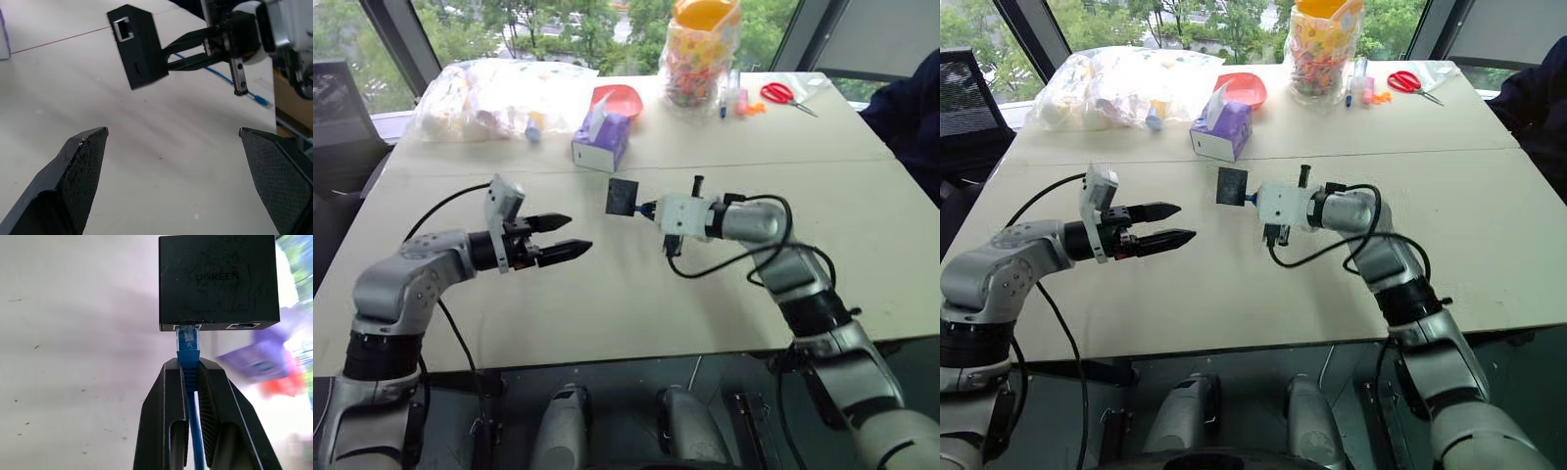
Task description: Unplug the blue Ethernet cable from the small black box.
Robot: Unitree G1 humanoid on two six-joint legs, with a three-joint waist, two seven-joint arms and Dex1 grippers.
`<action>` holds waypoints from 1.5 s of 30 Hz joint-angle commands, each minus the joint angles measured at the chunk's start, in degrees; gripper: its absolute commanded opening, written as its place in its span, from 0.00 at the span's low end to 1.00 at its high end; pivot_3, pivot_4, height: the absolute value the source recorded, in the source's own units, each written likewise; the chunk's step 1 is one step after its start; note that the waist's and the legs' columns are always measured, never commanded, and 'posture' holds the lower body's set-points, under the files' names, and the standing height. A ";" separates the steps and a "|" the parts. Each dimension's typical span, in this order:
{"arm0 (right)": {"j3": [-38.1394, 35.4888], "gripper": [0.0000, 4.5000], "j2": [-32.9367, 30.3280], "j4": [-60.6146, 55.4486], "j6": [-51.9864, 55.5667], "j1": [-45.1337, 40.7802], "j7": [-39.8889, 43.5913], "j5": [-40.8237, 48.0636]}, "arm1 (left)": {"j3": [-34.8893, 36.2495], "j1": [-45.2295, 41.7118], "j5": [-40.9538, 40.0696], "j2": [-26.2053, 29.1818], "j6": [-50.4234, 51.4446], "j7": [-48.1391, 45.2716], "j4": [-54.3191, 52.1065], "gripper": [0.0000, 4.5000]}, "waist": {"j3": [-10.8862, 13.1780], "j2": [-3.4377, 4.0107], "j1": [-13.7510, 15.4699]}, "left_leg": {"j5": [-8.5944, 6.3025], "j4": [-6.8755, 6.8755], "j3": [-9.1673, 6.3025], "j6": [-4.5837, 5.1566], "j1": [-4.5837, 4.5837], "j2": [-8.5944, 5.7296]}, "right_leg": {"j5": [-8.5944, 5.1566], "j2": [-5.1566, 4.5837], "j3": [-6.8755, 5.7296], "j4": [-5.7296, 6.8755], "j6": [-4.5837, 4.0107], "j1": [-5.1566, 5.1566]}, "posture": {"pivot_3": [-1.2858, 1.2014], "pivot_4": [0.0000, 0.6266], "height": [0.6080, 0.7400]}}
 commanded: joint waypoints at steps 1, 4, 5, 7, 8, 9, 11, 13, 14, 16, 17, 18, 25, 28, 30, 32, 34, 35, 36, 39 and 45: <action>-0.25 0.01 -0.25 -7.14 0.38 0.66 -2.69 -1.99 | -0.57 -2.49 -1.23 -0.52 0.48 -1.78 0.80 1.00 | 0.00 -0.01 0.02 | 0.01 0.00 0.01 -0.01 0.15 0.00 | -0.08 0.00 0.01 -0.02 -0.15 0.14 | 0.52 0.24 0.96; 0.98 0.01 -1.38 -9.71 -1.78 1.31 -3.38 -4.30 | -2.09 -5.35 -0.82 -2.39 0.11 -2.86 3.29 1.00 | 0.00 -0.01 0.26 | 0.00 -0.01 0.01 -0.01 0.43 0.00 | -0.13 0.00 0.03 -0.03 -0.24 0.38 | 0.52 0.24 0.96; 1.35 0.01 -1.74 -9.93 -2.23 1.32 -3.40 -4.84 | -2.19 -6.15 -1.03 -2.75 0.37 -3.21 4.04 1.00 | -0.01 -0.03 0.30 | 0.01 0.00 0.01 -0.01 0.44 0.00 | -0.14 0.00 0.02 -0.03 -0.25 0.41 | 0.52 0.24 0.96; 2.00 0.01 -2.36 -9.98 -3.21 1.31 -3.59 -5.53 | -2.36 -7.13 -1.05 -3.21 0.48 -3.70 4.86 1.00 | -0.01 -0.04 0.17 | 0.01 0.02 0.01 0.00 0.42 0.00 | -0.14 0.00 0.04 -0.07 -0.25 0.44 | 0.52 0.24 0.96; 2.24 0.01 -2.57 -9.90 -3.59 1.27 -3.68 -5.71 | -2.40 -7.45 -0.95 -3.37 0.46 -3.86 5.19 1.00 | 0.00 -0.05 0.15 | 0.01 0.01 0.02 0.00 0.42 -0.01 | -0.14 0.00 0.05 -0.08 -0.25 0.44 | 0.52 0.24 0.96; 2.66 0.01 -3.03 -10.00 -4.65 1.29 -3.80 -6.19 | -2.44 -7.68 -0.86 -3.56 0.43 -3.89 5.35 1.00 | 0.00 -0.05 0.13 | 0.01 0.00 0.02 0.00 0.42 0.00 | -0.14 0.00 0.05 -0.08 -0.24 0.43 | 0.52 0.24 0.96; 3.17 0.01 -3.50 -10.17 -6.07 1.35 -3.96 -6.68 | -2.47 -8.01 -0.71 -3.77 0.39 -4.00 5.60 1.00 | 0.00 -0.05 0.13 | 0.01 -0.04 0.02 0.00 0.43 0.00 | -0.13 0.00 0.05 -0.08 -0.24 0.42 | 0.52 0.24 0.96; 3.47 0.01 -3.58 -10.62 -6.47 1.47 -3.72 -6.62 | -2.22 -8.17 -0.85 -4.00 0.40 -4.00 5.73 1.00 | 0.00 -0.05 0.08 | 0.01 -0.04 0.02 0.00 0.43 0.00 | -0.14 0.00 0.05 -0.08 -0.23 0.42 | 0.52 0.24 0.96; 3.60 0.00 -3.78 -10.71 -6.72 1.49 -3.47 -6.54 | -1.93 -8.24 -1.12 -4.23 0.51 -3.86 5.71 0.94 | 0.00 -0.05 0.09 | 0.01 -0.05 0.02 0.00 0.43 0.00 | -0.14 0.00 0.05 -0.08 -0.23 0.42 | 0.52 0.24 0.96; 3.65 0.00 -4.04 -10.63 -7.08 1.50 -3.32 -6.43 | -1.59 -8.34 -1.32 -4.63 0.54 -3.66 5.68 0.81 | 0.00 -0.05 0.10 | 0.01 -0.04 0.02 0.00 0.43 0.00 | -0.14 0.00 0.05 -0.08 -0.23 0.42 | 0.52 0.24 0.96; 3.71 0.00 -4.03 -10.54 -7.17 1.43 -3.30 -6.45 | -1.46 -8.36 -1.44 -4.83 0.51 -3.76 5.75 0.71 | 0.00 -0.05 0.10 | 0.01 -0.03 0.02 0.00 0.43 0.00 | -0.14 0.00 0.05 -0.08 -0.23 0.42 | 0.52 0.24 0.96; 3.75 0.00 -3.96 -10.52 -7.14 1.38 -3.30 -6.42 | -1.52 -8.31 -1.35 -4.96 0.34 -3.91 5.76 0.62 | 0.00 -0.05 0.13 | 0.01 -0.03 0.02 0.00 0.43 0.00 | -0.14 0.00 0.05 -0.08 -0.23 0.42 | 0.52 0.24 0.96; 3.45 0.00 -3.47 -10.93 -5.60 0.41 -2.25 -5.49 | -3.29 -7.67 0.50 -4.89 -0.85 -4.76 6.11 0.10 | 0.00 -0.05 0.16 | 0.01 -0.02 0.02 0.00 0.43 0.00 | -0.14 0.00 0.05 -0.08 -0.24 0.42 | 0.52 0.24 0.96; 1.40 0.00 -1.75 -12.04 1.60 -0.32 1.93 1.16 | -3.71 -7.75 0.83 -4.21 -0.77 -5.70 6.28 0.10 | 0.00 -0.05 0.14 | 0.01 -0.02 0.02 0.00 0.43 0.00 | -0.14 0.00 0.05 -0.08 -0.24 0.42 | 0.52 0.24 0.96; -0.48 0.20 -0.66 -13.73 9.75 -0.91 6.47 8.14 | -3.50 -8.01 0.50 -3.71 -0.31 -6.67 6.39 0.10 | 0.00 -0.05 0.14 | 0.01 -0.03 0.01 0.00 0.43 0.00 | -0.14 0.00 0.05 -0.08 -0.24 0.42 | 0.52 0.24 0.96; -2.11 0.39 -0.44 -16.10 17.97 -1.48 10.86 14.99 | -3.13 -8.33 0.23 -3.41 0.17 -7.01 6.64 0.10 | 0.00 -0.05 0.19 | 0.01 -0.02 0.01 0.00 0.42 0.01 | -0.13 0.00 0.05 -0.07 -0.23 0.43 | 0.52 0.24 0.96; -3.76 0.63 -1.49 -18.84 29.34 -2.81 15.91 23.09 | -2.57 -8.92 -0.36 -3.06 0.60 -7.78 7.14 0.10 | 0.00 -0.05 0.24 | 0.01 -0.02 0.00 0.01 0.42 0.01 | -0.13 0.00 0.05 -0.07 -0.23 0.44 | 0.52 0.24 0.96; -5.24 0.75 -1.39 -19.83 35.66 -4.00 17.61 28.02 | -2.56 -8.99 -0.52 -2.61 0.51 -8.70 7.05 0.10 | 0.00 -0.05 0.23 | 0.01 -0.02 0.00 0.01 0.43 0.01 | -0.13 0.00 0.05 -0.07 -0.24 0.45 | 0.52 0.24 0.96; -6.94 0.86 -1.03 -19.87 42.79 -5.83 18.52 32.70 | -2.44 -9.06 -0.87 -2.22 0.76 -9.43 6.85 0.10 | 0.00 -0.05 0.19 | 0.01 -0.02 -0.01 0.01 0.42 0.02 | -0.13 0.00 0.04 -0.07 -0.24 0.45 | 0.52 0.24 0.96; -10.18 0.99 -1.26 -18.16 56.52 -9.77 21.13 43.75 | -1.76 -9.34 -2.69 -1.45 2.12 -10.99 5.93 0.10 | 0.00 -0.05 0.18 | 0.01 -0.03 -0.01 0.01 0.43 0.04 | -0.13 -0.01 0.04 -0.06 -0.27 0.44 | 0.52 0.24 0.96; -8.46 0.99 -0.74 -11.73 66.99 -12.77 18.38 49.57 | -0.91 -9.70 -5.55 -0.56 4.17 -11.79 3.79 0.10 | 0.00 -0.05 0.14 | -0.01 -0.06 -0.01 0.02 0.41 0.03 | -0.14 -0.03 0.04 -0.10 -0.28 0.39 | 0.52 0.24 0.96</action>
